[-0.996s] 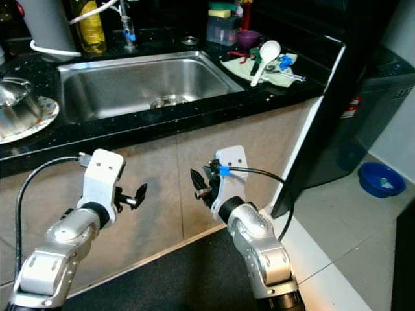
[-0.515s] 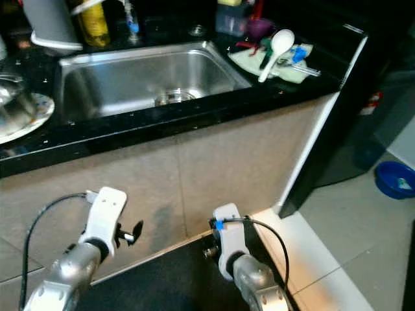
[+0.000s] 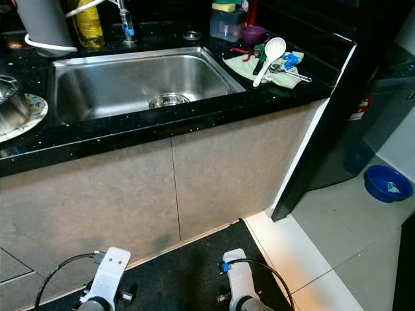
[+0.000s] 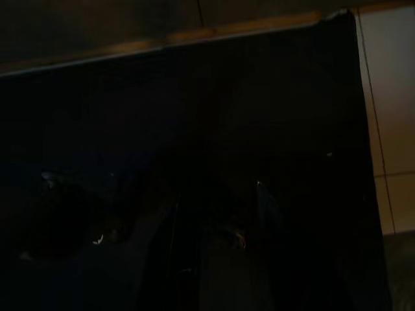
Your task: Kitchen organization
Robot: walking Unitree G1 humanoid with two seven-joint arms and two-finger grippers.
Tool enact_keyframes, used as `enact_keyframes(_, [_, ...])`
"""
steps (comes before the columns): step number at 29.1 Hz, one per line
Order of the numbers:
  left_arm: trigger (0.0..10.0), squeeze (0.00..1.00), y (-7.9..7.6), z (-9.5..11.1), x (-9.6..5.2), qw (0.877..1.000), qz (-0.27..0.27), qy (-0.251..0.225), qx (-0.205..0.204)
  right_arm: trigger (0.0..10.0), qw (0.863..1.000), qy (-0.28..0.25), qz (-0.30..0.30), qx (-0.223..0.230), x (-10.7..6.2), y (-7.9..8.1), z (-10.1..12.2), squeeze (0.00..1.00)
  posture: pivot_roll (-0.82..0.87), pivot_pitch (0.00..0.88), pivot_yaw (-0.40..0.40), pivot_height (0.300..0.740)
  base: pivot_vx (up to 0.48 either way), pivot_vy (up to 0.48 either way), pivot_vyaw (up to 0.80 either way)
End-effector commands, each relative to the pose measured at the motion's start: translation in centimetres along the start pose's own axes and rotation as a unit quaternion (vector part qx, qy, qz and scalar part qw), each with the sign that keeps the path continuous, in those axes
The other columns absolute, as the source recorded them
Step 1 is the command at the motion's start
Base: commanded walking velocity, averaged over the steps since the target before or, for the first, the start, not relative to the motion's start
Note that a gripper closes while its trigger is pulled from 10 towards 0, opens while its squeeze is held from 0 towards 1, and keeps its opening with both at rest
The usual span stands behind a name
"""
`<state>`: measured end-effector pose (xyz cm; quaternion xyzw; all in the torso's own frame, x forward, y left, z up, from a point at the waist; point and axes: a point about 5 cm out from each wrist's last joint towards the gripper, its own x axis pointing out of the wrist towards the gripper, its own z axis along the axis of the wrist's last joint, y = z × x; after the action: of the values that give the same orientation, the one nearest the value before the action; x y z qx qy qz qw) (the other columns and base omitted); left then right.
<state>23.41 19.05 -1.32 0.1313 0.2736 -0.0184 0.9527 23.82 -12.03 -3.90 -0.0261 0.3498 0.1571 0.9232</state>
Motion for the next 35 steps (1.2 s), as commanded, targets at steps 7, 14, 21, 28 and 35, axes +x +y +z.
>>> enact_keyframes(7, [10.0,0.00,-0.9,-1.8,0.3,1.000,-0.001,0.004,-0.002,10.0,0.999,0.039,-0.007,-0.016,0.0,-0.3,-2.5,0.00,-0.02,0.137,-0.076,0.740,0.000,0.414,0.00])
enact_keyframes(14, [10.0,0.00,-1.1,-3.2,0.1,1.000,-0.004,0.021,0.003,10.0,0.998,0.059,-0.012,-0.007,-0.2,-0.4,-3.7,0.00,-0.02,0.130,-0.070,0.740,0.000,0.000,0.00])
enact_keyframes(21, [10.0,0.00,-0.8,-3.2,0.4,1.000,-0.001,0.015,0.008,10.0,0.998,0.062,-0.016,-0.002,-0.3,-0.4,-4.2,0.00,-0.02,0.118,-0.064,0.740,0.000,0.000,0.00])
enact_keyframes(28, [10.0,0.00,-0.9,-4.5,0.2,0.999,0.008,0.046,-0.003,10.0,0.996,0.081,-0.019,0.042,-0.8,-0.2,-5.7,0.00,-0.02,0.115,-0.061,0.740,0.000,0.000,0.00])
enact_keyframes(35, [10.0,0.00,-1.0,-4.9,0.1,0.998,0.029,0.042,-0.029,10.0,0.996,0.084,-0.031,0.028,-0.9,-0.1,-6.1,0.00,-0.02,0.105,-0.062,0.740,0.000,0.000,0.00])
